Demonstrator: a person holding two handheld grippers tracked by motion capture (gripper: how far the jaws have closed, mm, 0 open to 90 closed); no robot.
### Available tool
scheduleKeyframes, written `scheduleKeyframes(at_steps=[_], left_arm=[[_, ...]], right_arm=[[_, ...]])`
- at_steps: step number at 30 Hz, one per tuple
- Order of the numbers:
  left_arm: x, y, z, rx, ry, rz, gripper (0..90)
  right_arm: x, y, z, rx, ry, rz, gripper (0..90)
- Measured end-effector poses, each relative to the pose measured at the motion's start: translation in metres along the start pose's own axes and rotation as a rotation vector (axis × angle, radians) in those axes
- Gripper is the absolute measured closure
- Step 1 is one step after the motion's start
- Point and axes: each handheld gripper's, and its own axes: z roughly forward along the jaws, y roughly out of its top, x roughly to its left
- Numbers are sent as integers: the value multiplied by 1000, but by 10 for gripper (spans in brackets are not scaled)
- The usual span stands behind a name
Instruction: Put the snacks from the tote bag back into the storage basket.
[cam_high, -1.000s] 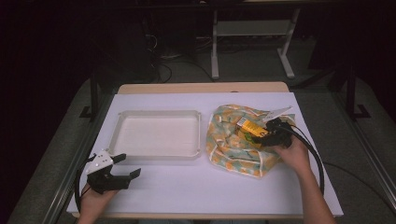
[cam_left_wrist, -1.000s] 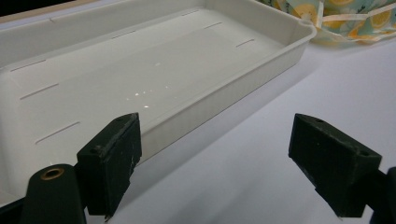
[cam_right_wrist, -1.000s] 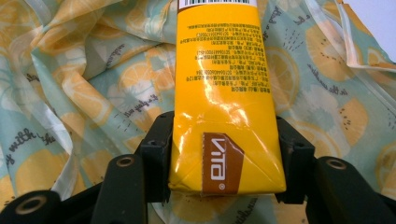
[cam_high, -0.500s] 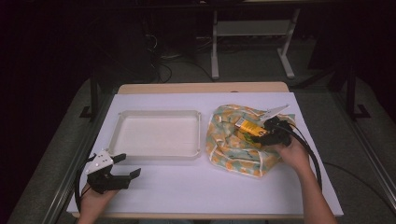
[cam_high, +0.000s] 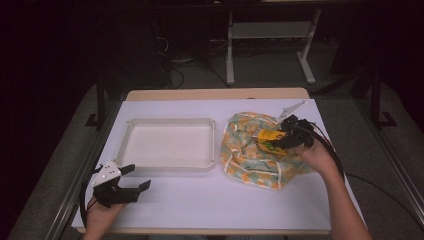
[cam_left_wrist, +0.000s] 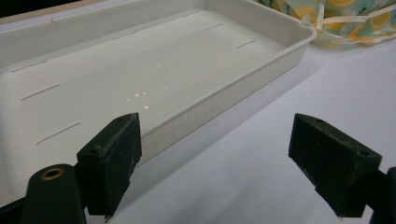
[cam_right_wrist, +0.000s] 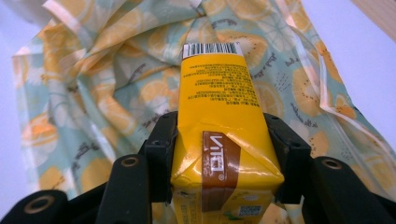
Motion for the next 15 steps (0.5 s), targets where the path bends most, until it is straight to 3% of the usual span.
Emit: scheduleKeyframes(at_steps=[7, 10, 13, 15], left_arm=[[0, 0, 0, 0, -1, 4, 167], [0, 0, 0, -2, -2, 3, 166], [0, 0, 0, -2, -1, 0, 166], [0, 0, 1, -4, -3, 4, 166]], right_arm=[[2, 21, -15, 124, 14, -56, 512], [2, 25, -12, 223, -7, -66, 511], [1, 24, -5, 245, -5, -70, 511], [-1, 25, -5, 220, 10, -56, 510]])
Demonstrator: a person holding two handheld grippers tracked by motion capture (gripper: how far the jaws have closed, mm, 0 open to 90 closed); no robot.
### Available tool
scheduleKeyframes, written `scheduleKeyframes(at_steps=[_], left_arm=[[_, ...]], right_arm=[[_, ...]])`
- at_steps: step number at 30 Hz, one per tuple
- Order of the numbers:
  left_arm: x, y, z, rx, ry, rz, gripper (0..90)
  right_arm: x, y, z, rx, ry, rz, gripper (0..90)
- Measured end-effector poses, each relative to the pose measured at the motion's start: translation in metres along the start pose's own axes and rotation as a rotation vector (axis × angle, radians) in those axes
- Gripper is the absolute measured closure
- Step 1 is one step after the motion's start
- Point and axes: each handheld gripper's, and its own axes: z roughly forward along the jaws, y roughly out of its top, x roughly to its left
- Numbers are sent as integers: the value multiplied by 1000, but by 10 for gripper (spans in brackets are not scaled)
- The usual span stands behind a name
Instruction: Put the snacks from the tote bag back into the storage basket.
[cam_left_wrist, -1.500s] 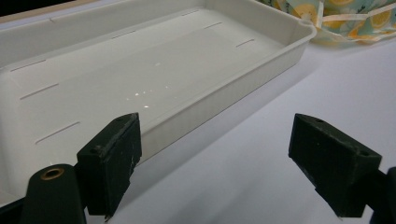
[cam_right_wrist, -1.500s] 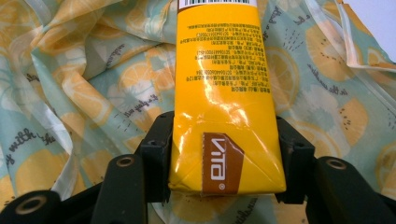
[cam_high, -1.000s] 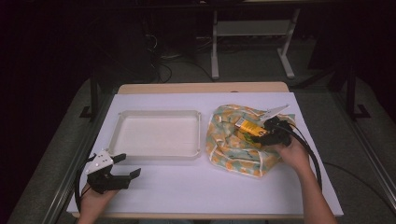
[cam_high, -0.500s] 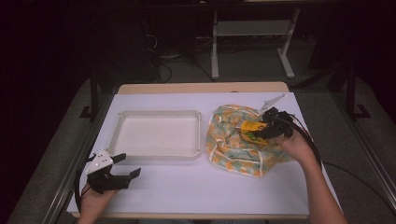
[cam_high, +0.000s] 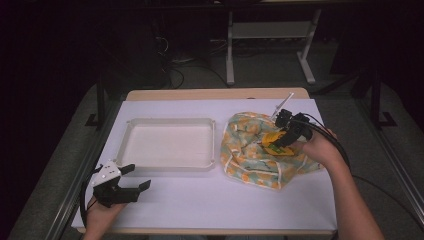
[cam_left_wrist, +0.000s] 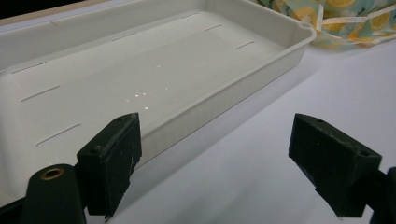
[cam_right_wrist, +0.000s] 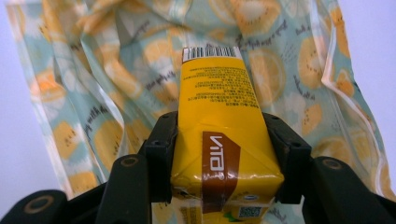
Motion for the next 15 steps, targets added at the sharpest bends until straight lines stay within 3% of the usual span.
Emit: scheduleKeyframes(at_steps=[3, 9, 11, 15], left_arm=[[-1, 0, 1, 5, -3, 1, 166], [-1, 0, 0, 6, -4, 3, 166], [0, 0, 1, 4, -4, -1, 167], [-1, 0, 0, 3, -4, -1, 166]], right_arm=[[0, 5, 2, -16, 4, -10, 504], [0, 14, 8, -100, -14, -15, 495], [0, 19, 11, -161, -3, 9, 496], [-1, 26, 16, -198, -4, 10, 495]])
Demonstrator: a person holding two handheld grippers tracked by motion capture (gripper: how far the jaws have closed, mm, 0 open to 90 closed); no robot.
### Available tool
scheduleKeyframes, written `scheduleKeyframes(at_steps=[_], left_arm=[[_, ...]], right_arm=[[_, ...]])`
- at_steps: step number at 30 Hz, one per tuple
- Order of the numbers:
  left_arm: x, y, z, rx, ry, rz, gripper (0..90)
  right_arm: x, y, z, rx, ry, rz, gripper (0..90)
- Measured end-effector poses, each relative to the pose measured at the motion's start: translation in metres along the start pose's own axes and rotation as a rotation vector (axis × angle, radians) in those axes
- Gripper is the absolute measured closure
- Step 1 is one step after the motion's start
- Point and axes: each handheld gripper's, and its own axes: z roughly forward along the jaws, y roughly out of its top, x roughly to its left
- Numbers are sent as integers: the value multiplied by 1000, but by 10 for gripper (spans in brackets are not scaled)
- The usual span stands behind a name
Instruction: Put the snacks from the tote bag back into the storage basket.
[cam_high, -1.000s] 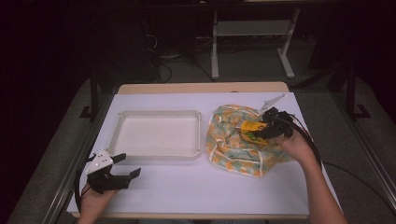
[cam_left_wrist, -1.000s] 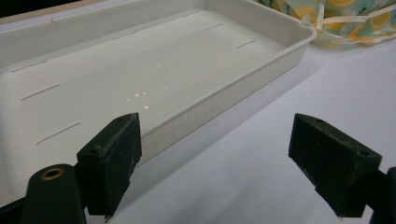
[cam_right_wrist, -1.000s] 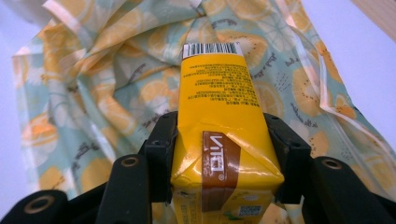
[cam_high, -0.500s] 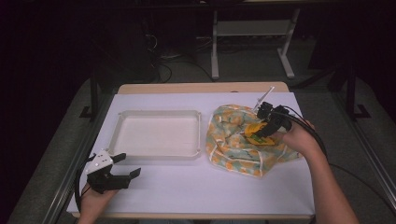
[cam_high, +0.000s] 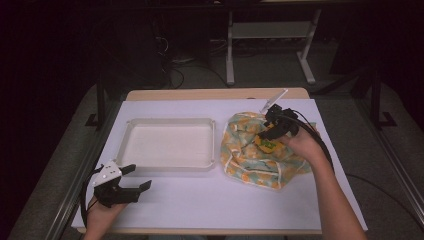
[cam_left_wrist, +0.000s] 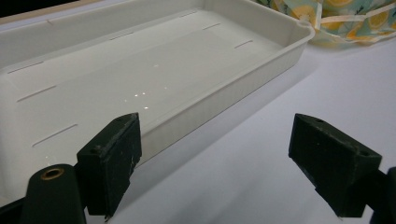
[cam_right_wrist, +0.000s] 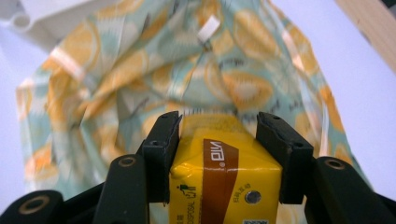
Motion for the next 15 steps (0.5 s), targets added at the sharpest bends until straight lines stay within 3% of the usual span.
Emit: scheduleKeyframes(at_steps=[6, 15], left_arm=[[1, 0, -1, -1, 1, 0, 166], [-1, 0, -1, -2, 5, -2, 166]], right_arm=[[-2, 9, 12, -28, -4, 15, 493], [-5, 13, 20, -13, -21, 25, 472]])
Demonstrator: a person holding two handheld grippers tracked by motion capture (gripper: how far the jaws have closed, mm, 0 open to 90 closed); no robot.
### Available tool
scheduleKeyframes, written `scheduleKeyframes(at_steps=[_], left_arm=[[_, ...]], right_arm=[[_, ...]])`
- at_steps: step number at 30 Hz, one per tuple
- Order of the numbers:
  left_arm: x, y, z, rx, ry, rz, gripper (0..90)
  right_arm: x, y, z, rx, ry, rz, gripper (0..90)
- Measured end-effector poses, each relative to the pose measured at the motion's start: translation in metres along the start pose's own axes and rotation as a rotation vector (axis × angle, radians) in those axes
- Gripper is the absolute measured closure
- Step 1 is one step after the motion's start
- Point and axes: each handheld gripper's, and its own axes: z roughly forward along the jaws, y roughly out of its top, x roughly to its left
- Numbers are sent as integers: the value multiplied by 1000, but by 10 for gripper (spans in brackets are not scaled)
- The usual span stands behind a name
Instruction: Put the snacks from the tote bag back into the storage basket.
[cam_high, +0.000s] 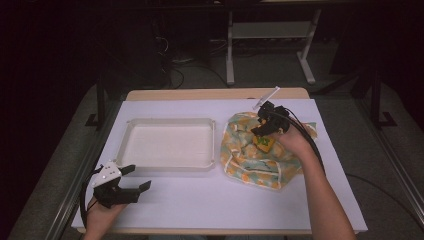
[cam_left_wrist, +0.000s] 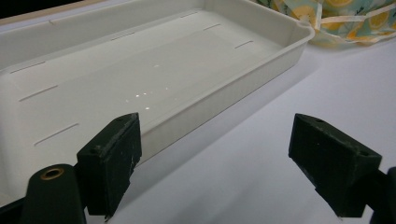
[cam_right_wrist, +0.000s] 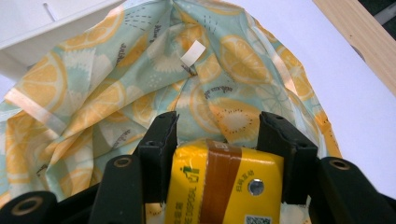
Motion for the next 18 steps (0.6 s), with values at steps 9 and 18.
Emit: scheduleKeyframes(at_steps=[9, 18], left_arm=[[0, 0, 0, -2, -2, -2, 167], [-1, 0, 0, 2, 1, 7, 167]], right_arm=[[-4, 1, 5, 7, 0, 36, 352], [1, -5, -21, -36, -15, 92, 276]])
